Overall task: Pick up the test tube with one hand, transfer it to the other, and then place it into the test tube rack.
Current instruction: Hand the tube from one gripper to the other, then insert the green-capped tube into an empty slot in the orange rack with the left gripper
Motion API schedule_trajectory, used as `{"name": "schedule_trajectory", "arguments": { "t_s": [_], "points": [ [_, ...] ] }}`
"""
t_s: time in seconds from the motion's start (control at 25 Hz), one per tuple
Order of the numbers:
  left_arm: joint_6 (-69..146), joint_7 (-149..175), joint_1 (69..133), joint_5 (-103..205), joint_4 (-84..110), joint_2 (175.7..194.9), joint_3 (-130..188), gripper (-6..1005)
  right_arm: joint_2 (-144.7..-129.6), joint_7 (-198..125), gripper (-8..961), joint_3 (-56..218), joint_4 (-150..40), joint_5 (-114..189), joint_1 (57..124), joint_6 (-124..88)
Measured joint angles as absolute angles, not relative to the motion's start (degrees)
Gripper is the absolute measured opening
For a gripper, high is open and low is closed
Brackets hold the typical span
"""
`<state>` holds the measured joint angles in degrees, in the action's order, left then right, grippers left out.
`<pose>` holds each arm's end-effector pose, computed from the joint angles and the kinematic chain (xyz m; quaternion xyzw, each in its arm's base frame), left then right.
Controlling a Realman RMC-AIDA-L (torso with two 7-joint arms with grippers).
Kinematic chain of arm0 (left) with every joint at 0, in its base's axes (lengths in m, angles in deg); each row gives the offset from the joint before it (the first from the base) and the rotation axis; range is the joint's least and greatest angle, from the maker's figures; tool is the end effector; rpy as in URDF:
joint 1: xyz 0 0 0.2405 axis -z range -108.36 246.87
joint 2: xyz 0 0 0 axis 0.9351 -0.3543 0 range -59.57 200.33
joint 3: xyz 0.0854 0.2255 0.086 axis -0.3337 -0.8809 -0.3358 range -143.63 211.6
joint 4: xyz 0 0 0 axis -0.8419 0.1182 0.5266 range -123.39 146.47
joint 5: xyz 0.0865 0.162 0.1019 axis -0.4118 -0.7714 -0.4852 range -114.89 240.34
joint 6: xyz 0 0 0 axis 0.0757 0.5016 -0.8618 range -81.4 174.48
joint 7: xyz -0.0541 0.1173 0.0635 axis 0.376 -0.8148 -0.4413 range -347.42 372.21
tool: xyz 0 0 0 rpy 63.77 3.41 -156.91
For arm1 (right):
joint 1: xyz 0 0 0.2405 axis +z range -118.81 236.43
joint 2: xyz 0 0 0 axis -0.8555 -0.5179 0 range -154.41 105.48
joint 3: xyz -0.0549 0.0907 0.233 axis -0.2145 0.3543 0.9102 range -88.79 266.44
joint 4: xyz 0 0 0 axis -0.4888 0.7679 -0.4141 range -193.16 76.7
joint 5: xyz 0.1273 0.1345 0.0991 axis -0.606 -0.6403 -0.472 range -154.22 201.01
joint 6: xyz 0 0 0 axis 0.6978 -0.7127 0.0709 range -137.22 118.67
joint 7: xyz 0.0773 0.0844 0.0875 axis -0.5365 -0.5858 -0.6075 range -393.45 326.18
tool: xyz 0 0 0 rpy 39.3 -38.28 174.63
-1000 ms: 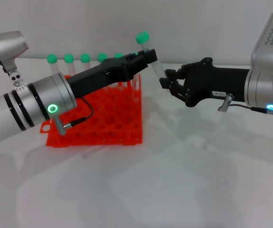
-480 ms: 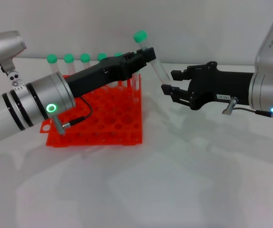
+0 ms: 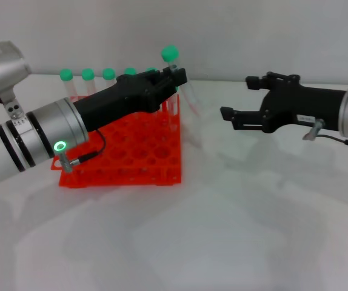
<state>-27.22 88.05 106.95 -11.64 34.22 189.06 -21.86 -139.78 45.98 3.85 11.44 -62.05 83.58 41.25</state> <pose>-0.2021 0.3876 -0.0185 -0.8464 -0.2681 -0.4163 0.1960 0.1487 0.3863 0.0051 -0.9324 0.1174 0.2049 0.2735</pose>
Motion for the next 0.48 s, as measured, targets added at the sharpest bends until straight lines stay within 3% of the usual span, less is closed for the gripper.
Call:
{"name": "schedule_trajectory", "arguments": {
  "t_s": [0.16, 0.36, 0.48],
  "points": [
    [-25.65, 80.57, 106.14, -11.85, 34.66, 188.8, -21.99, 197, -139.78, 45.93, 794, 5.44, 10.83, -62.1, 82.69, 41.79],
    [-23.48, 74.0, 104.77, -12.72, 36.86, 189.19, -22.12, 197, -139.78, 45.91, 868, 5.89, 9.59, -62.12, 82.57, 42.21],
    [-23.15, 70.69, 104.44, -13.28, 37.14, 189.28, -22.16, 197, -139.78, 45.78, 861, 5.93, 9.24, -62.12, 82.45, 42.22]
  ]
}}
